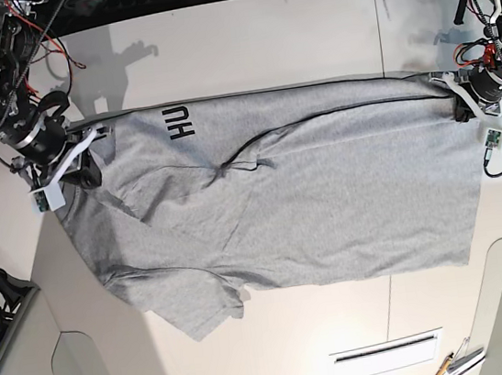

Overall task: Fold the T-shirt properly
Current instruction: 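Drag the shirt edge with both grippers to flatten it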

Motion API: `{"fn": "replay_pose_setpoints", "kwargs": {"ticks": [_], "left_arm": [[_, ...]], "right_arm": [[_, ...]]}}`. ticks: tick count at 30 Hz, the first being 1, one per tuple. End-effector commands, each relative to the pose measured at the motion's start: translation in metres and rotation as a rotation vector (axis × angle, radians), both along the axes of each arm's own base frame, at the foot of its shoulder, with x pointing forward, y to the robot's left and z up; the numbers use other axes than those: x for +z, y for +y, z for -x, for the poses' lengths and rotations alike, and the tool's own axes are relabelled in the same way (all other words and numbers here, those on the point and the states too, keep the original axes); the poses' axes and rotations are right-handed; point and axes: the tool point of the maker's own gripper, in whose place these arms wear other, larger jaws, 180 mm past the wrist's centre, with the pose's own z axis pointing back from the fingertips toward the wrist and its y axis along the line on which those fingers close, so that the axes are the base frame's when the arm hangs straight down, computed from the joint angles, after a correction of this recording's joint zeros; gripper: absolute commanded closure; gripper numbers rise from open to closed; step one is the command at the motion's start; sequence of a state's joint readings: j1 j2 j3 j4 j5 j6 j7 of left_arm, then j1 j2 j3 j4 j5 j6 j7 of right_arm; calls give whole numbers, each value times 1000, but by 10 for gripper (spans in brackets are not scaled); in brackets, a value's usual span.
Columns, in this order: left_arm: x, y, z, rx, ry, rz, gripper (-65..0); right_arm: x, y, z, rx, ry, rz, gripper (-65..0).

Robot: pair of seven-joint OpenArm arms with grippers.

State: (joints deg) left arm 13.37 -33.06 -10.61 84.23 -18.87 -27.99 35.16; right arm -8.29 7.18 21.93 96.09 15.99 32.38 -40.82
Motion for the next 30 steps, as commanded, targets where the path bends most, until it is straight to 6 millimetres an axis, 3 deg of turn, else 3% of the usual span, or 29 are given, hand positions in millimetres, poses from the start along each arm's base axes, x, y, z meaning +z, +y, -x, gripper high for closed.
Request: {"fn": "replay_pose_setpoints", "kwargs": {"ticks": [1, 7, 13, 22, 30], "left_arm": [[-4, 10, 8, 4, 44, -40, 0], [-18, 14, 30, 28, 149, -44, 0], [-28, 12, 55, 73, 226, 17, 0], [-29, 26, 115, 175, 284, 121, 0], [-13, 11, 141, 174, 287, 208, 0]], "right_arm": [[7, -1, -1, 6, -32, -5, 0], [-29, -4, 49, 6, 137, 13, 0], [-45, -14, 84, 13, 224, 36, 0], [-54, -24, 122, -33, 318, -11, 0], [-42, -41, 145, -92, 348, -39, 0]]}}
